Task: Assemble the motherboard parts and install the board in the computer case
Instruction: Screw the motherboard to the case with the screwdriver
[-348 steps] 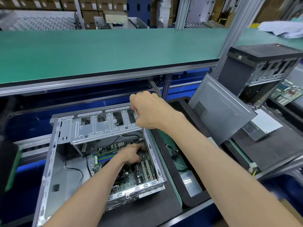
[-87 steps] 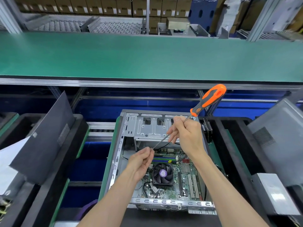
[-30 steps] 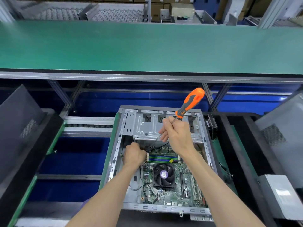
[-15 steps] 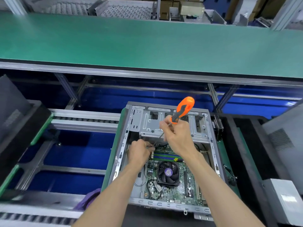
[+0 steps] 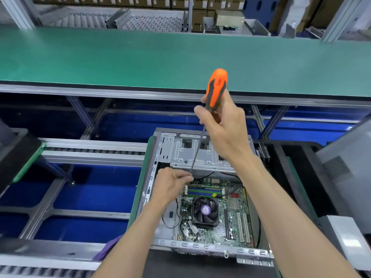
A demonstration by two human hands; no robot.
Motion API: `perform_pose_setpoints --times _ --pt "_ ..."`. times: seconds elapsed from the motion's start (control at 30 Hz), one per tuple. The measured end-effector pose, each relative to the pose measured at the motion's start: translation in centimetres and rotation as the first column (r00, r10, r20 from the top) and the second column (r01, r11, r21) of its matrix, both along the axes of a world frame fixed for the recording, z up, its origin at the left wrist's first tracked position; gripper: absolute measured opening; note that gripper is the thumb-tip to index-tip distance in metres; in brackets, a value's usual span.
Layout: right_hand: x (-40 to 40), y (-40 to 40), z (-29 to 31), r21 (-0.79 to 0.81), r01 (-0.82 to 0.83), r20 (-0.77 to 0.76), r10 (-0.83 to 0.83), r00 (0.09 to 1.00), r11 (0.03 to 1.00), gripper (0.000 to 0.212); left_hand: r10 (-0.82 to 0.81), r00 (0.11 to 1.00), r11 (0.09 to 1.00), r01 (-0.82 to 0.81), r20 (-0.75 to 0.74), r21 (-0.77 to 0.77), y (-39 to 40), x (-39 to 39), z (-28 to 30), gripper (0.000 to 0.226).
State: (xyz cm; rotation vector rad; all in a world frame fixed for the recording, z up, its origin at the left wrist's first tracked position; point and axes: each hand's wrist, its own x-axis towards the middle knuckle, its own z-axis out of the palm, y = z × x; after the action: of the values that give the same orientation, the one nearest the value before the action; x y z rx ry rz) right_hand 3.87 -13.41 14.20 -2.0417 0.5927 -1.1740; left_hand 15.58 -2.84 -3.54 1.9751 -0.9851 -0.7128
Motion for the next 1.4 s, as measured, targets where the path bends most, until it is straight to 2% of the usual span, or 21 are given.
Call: perform_pose_setpoints --times 0.1,0.3,0.63,0.93,1.07,1.23,1.4 --pt "1.1 0.0 2.3 -0.038 -0.013 0.045 0.015 0.999 0.999 0.022 0.005 0.999 0.995 -0.009 -0.045 -0.096 -0.6 0.5 2.4 0.012" --pt "2.7 0.0 4.1 -0.081 -0.015 0.049 0.019 0.999 0.997 0.026 -0.017 1.000 0.986 0.017 0.000 -0.166 -2.7 2.0 5.3 0.009" --pt "2.9 -1.1 1.6 0.009 0.009 0.013 -0.009 1.000 1.000 0.028 -0.042 0.987 0.997 0.051 0.157 -0.050 -4.1 3.6 4.3 0.012" --pt "2.9 -1.4 0.7 0.056 0.002 -0.013 -0.001 1.000 0.998 0.026 -0.046 0.986 0.999 0.047 0.161 -0.001 -4.1 3.5 3.5 0.013" --pt "2.9 -1.5 -0.2 0.090 -0.013 -0.043 0.017 0.999 0.996 0.030 -0.084 0.975 0.996 0.076 0.207 0.047 -4.1 3.5 3.3 0.014" --pt "2.9 -1.2 -2.0 0.102 -0.032 -0.108 0.043 0.993 0.994 0.021 -0.074 0.977 0.997 0.071 0.200 0.024 -3.8 3.6 3.3 0.013" --pt "2.7 -0.8 -4.0 0.111 -0.051 -0.192 0.072 0.979 0.992 0.017 -0.100 0.978 0.989 0.117 0.183 -0.089 -3.8 3.8 4.0 0.009"
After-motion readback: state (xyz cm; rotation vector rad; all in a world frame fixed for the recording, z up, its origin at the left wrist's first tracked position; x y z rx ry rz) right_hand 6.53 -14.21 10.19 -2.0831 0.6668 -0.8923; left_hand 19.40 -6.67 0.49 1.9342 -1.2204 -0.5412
